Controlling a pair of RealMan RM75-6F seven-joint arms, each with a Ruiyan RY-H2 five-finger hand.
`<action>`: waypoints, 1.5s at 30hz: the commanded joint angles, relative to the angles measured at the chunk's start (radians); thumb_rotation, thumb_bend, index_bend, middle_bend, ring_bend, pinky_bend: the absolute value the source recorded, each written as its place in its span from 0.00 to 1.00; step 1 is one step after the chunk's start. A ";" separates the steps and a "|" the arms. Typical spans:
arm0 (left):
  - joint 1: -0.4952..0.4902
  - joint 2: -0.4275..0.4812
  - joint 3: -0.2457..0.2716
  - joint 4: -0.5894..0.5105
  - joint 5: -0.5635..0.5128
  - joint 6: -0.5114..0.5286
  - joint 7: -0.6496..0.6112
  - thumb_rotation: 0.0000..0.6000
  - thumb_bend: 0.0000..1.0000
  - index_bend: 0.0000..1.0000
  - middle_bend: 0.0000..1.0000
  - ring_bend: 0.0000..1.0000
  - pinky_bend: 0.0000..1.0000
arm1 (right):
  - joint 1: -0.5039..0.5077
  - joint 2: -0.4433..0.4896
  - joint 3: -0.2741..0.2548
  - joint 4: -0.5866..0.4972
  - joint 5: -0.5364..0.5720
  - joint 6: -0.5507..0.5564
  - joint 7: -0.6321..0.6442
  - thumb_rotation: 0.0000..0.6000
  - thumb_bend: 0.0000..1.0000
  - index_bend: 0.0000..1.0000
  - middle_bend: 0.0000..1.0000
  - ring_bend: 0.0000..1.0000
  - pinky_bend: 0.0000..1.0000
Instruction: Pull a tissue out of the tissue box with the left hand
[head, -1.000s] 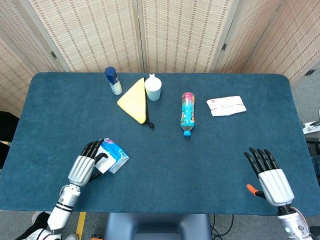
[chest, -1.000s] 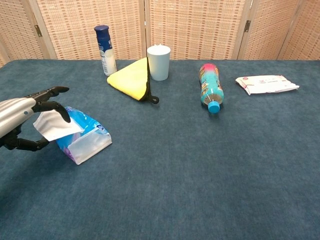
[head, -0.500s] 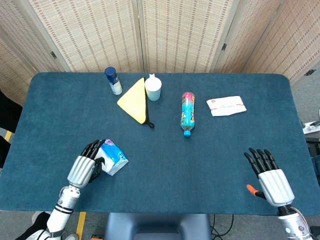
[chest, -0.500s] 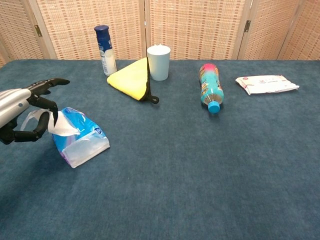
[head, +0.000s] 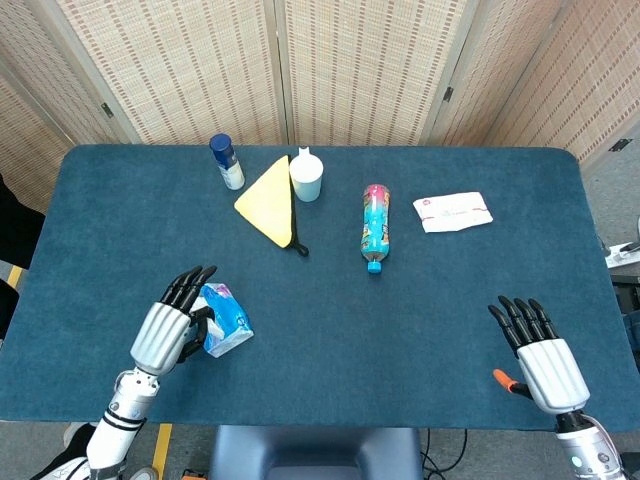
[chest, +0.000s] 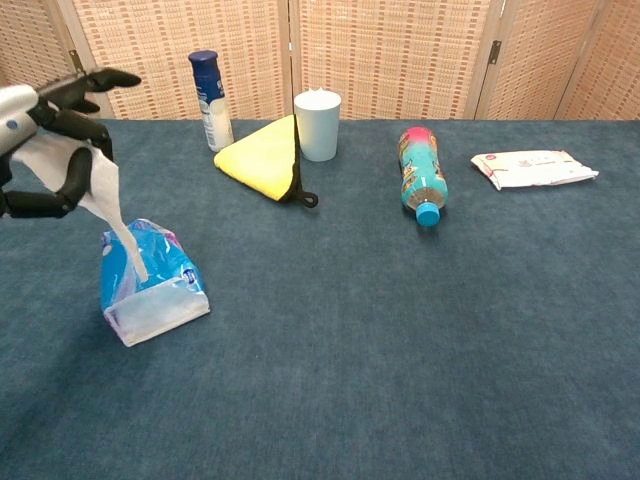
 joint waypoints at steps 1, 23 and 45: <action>-0.021 0.059 -0.040 -0.084 0.015 0.003 0.083 1.00 0.70 0.71 0.10 0.01 0.17 | 0.000 0.001 -0.001 0.000 -0.002 0.001 0.001 1.00 0.00 0.00 0.00 0.00 0.00; 0.151 0.128 0.022 0.134 -0.083 0.143 -0.163 1.00 0.70 0.71 0.12 0.02 0.17 | -0.001 -0.005 -0.001 0.002 0.000 -0.005 -0.015 1.00 0.00 0.00 0.00 0.00 0.00; 0.225 0.164 0.080 0.137 -0.107 0.122 -0.174 1.00 0.35 0.01 0.00 0.00 0.06 | 0.002 -0.011 0.002 0.002 0.015 -0.019 -0.036 1.00 0.00 0.00 0.00 0.00 0.00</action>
